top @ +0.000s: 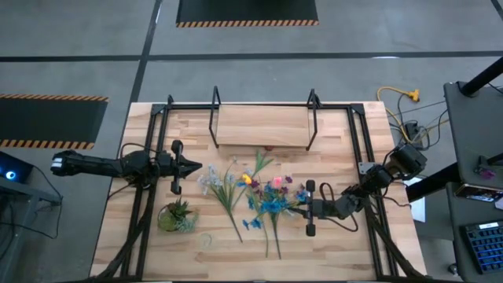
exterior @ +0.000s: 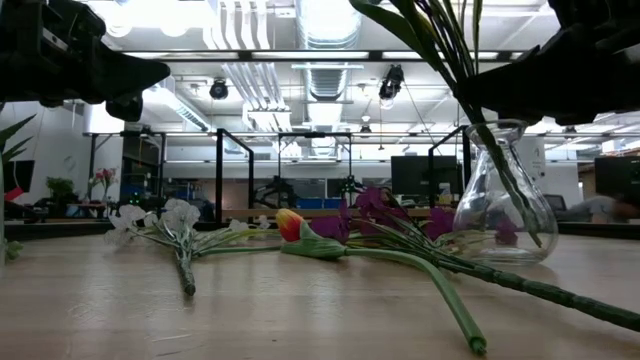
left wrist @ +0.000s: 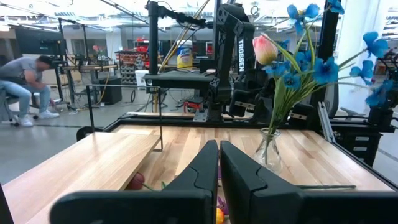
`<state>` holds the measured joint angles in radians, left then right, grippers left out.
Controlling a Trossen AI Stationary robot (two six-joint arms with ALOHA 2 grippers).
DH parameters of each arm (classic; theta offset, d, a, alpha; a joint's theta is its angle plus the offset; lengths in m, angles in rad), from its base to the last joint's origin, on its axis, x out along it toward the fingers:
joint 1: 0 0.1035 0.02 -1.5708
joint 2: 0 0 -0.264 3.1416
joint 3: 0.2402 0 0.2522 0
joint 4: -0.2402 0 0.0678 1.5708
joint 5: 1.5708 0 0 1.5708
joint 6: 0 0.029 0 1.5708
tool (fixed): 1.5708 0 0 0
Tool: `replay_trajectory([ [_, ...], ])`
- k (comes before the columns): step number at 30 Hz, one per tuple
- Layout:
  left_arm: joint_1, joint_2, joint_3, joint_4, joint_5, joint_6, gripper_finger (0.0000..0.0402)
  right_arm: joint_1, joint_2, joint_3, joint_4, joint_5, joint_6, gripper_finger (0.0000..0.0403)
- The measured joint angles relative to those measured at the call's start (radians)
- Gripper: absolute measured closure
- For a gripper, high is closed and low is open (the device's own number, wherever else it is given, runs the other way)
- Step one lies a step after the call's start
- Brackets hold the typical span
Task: Pick and place flowers into a vace then onto a shelf
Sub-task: Put the blue flowers into the right transparent vase
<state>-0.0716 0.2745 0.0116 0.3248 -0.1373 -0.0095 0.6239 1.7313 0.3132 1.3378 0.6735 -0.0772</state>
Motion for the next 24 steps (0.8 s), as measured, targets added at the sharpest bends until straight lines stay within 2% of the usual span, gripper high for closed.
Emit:
replay_trajectory([
  [15, 0.0, 0.0, 0.0, 0.0, 0.0, 0.0, 0.0402, 0.026, -0.124, -0.133, -0.004, 0.001, 0.124, 0.039],
  [24, 0.0, 0.0, 0.0, 0.0, 0.0, 0.0, 0.0402, 0.033, -0.199, -0.185, -0.003, -0.005, 0.13, 0.039],
])
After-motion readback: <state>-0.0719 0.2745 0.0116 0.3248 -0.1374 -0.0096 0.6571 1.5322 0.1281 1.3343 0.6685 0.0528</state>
